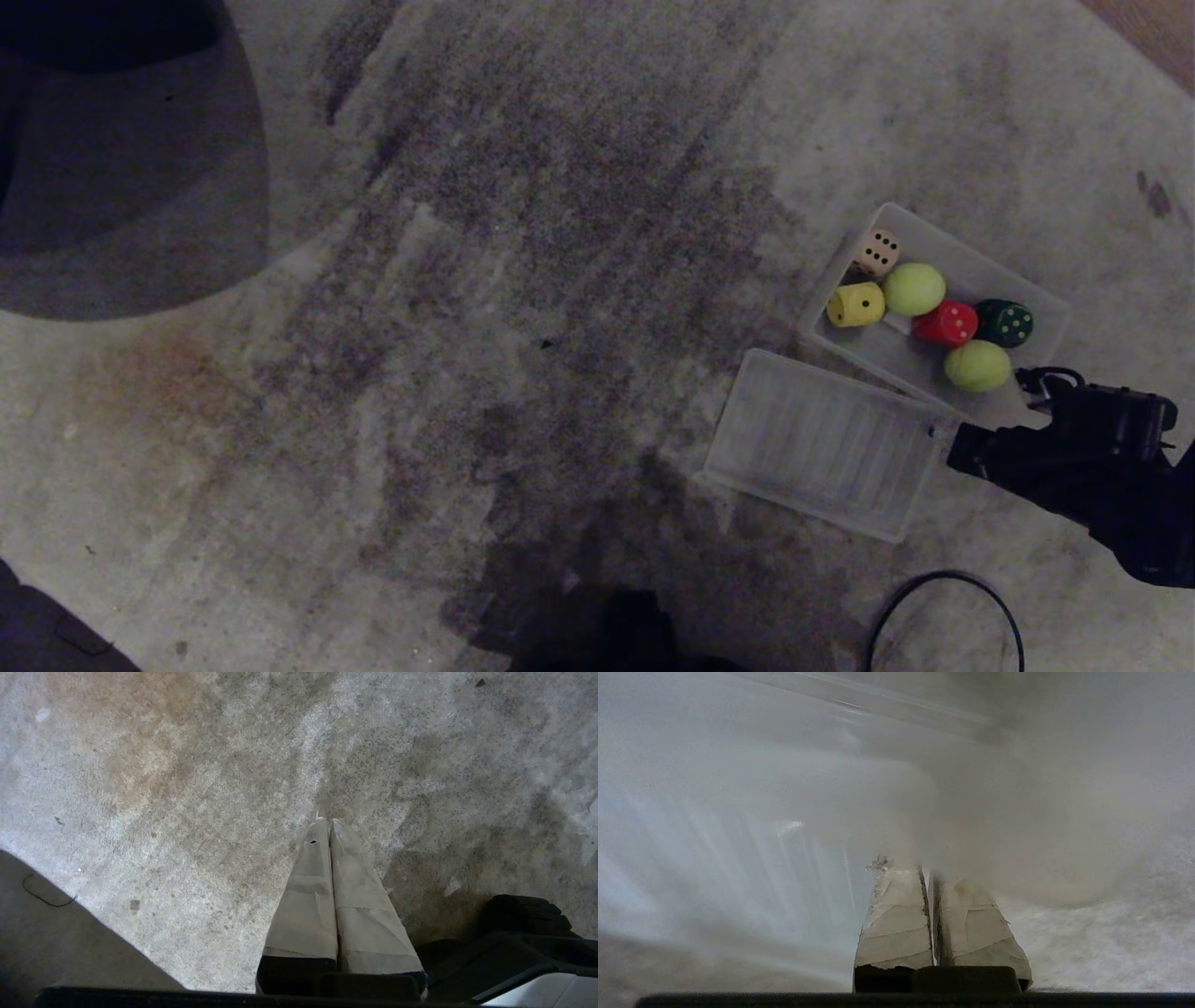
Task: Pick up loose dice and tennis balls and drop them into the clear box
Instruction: Close the lid
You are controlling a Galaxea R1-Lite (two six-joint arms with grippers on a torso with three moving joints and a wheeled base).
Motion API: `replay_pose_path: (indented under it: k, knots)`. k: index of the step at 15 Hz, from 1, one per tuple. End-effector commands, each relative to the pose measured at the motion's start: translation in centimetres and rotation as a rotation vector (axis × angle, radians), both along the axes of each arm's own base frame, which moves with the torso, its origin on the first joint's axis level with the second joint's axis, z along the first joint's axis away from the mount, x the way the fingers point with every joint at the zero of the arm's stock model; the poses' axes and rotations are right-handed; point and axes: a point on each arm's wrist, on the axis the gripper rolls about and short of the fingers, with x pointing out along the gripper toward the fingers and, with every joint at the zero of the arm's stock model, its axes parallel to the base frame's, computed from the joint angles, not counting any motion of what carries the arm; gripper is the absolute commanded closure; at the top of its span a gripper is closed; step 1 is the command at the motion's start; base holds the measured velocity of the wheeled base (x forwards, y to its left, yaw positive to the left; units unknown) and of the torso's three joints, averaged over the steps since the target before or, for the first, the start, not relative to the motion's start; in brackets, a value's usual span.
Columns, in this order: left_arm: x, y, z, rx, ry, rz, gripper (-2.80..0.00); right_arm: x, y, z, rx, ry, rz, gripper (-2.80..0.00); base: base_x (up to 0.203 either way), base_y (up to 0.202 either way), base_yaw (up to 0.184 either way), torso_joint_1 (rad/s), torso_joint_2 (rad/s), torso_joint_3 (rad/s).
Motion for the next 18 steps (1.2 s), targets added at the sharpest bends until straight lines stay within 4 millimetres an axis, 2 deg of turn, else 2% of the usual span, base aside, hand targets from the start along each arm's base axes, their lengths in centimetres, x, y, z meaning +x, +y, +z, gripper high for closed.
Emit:
replay_pose_path:
  k: [1,6,10,13,18]
  knots:
    - [0.0,0.0,0.0,-0.001,0.002,0.001,0.0,-1.8,1.1,4.0,-0.016,-0.092,0.024,0.0,0.0,0.0,0.0,0.0,0.0,0.0]
    - [0.0,0.0,0.0,-0.001,0.002,0.001,0.0,-6.0,5.1,7.7,0.046,-0.116,0.123,0.0,0.0,0.0,0.0,0.0,0.0,0.0]
    - [0.0,0.0,0.0,-0.001,0.003,0.001,0.0,-8.4,5.9,9.3,0.088,-0.13,0.133,0.0,0.0,0.0,0.0,0.0,0.0,0.0]
    - [0.0,0.0,0.0,-0.001,0.002,0.001,0.0,-8.9,4.4,9.7,0.114,-0.139,0.058,0.0,0.0,0.0,0.0,0.0,0.0,0.0]
    - [0.0,0.0,0.0,-0.001,0.002,0.001,0.0,-8.5,0.2,9.7,0.111,-0.144,-0.057,0.0,0.0,0.0,0.0,0.0,0.0,0.0]
